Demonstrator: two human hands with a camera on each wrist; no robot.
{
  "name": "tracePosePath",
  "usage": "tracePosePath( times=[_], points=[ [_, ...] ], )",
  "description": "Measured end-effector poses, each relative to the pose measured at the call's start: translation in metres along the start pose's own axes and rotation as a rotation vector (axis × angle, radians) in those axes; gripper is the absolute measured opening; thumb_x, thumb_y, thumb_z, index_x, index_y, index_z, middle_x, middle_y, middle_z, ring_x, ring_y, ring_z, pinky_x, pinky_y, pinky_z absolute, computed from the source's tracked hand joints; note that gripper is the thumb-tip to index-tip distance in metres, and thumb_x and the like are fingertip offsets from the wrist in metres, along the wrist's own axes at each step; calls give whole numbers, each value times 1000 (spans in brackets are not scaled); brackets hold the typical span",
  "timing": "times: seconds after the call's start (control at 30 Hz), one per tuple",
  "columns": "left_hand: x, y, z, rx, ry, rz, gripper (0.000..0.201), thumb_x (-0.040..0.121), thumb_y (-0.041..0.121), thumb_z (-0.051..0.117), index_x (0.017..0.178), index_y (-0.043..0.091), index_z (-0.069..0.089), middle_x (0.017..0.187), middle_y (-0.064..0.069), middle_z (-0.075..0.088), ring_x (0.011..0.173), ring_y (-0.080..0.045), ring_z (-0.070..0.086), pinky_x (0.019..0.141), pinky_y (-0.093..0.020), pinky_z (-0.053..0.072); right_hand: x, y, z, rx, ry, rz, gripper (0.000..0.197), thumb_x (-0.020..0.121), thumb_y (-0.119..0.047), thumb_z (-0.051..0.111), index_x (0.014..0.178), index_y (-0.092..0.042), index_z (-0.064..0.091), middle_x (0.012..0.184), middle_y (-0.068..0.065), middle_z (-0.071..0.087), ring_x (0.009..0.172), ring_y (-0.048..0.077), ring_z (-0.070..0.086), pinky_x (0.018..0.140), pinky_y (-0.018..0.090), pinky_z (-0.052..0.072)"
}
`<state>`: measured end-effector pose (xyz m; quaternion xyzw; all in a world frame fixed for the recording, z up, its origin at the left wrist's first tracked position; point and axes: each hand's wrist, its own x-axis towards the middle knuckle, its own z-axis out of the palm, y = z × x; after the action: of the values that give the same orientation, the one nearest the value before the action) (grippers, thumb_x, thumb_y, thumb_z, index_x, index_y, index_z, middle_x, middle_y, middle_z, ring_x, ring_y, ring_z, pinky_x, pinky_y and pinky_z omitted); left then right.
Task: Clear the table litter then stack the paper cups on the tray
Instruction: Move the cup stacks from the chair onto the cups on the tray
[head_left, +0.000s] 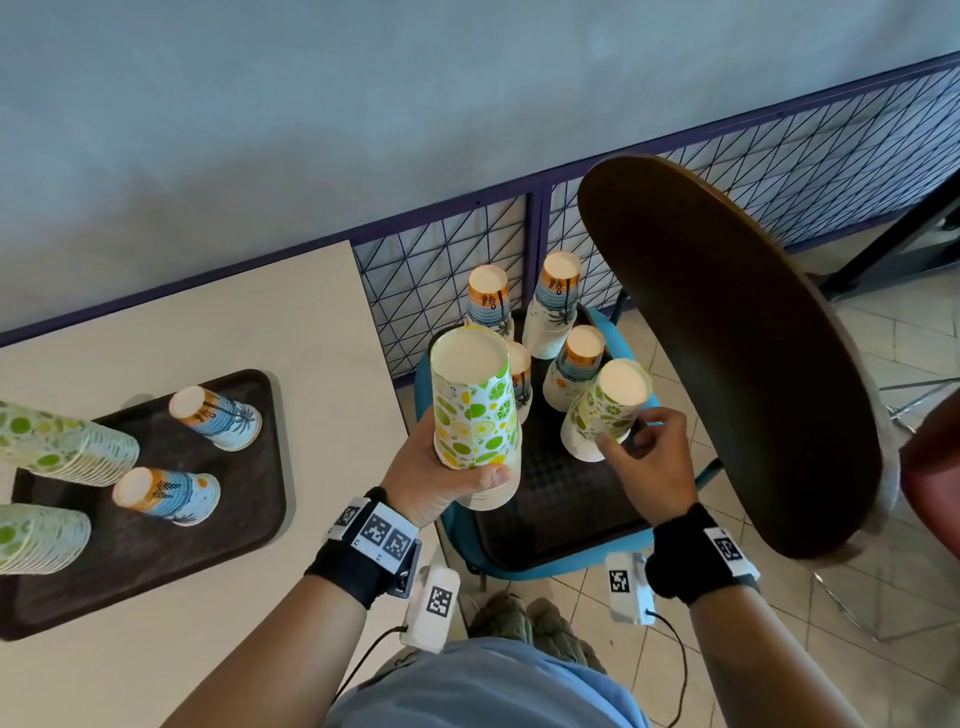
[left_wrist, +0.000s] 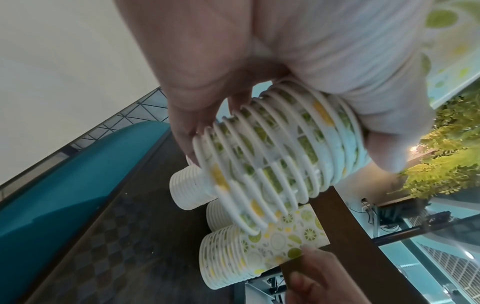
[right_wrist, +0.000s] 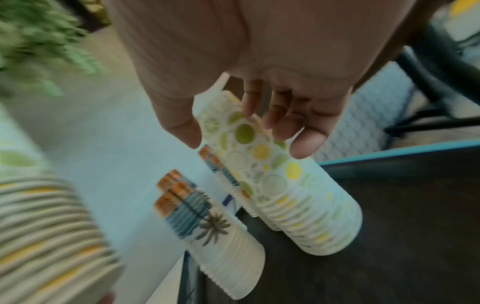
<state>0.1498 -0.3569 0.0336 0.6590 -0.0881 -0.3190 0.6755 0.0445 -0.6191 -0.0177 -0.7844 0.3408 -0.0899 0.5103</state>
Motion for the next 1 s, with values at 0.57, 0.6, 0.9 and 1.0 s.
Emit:
tracePosePath(
  times=[0.57,0.6,0.9,1.0],
  points=[
    [2,-10,1,-1,27,-15,87,64,15,93,140,4,55,132,-15,72,125,-33,69,107,-52,55,50,30,48,62,4,138,94,60,-51,91,139,-35,43,139,-5,60,125,22,59,109,43,48],
    [2,-10,1,-1,26,-13,87,63,16,93,140,4,55,132,-15,72,125,-32,69,107,-51,55,48,30,47,55,11,124,93,59,-51,91,137,-37,43,137,-6,60,124,21,59,108,43,48],
    [2,-12,-4,4,31,7,86,63,18,94,140,6,56,132,-14,73,125,-32,68,108,-53,54,23,37,39,21,-22,63,96,51,-56,89,135,-36,47,131,-4,61,120,20,60,107,48,49],
    [-3,-13,-10,1,20,29,82,63,20,92,137,9,60,130,-11,74,124,-30,70,106,-50,56,5,33,37,92,-87,50,88,57,-48,91,134,-35,51,131,-7,64,119,16,62,107,45,48]
  ],
)
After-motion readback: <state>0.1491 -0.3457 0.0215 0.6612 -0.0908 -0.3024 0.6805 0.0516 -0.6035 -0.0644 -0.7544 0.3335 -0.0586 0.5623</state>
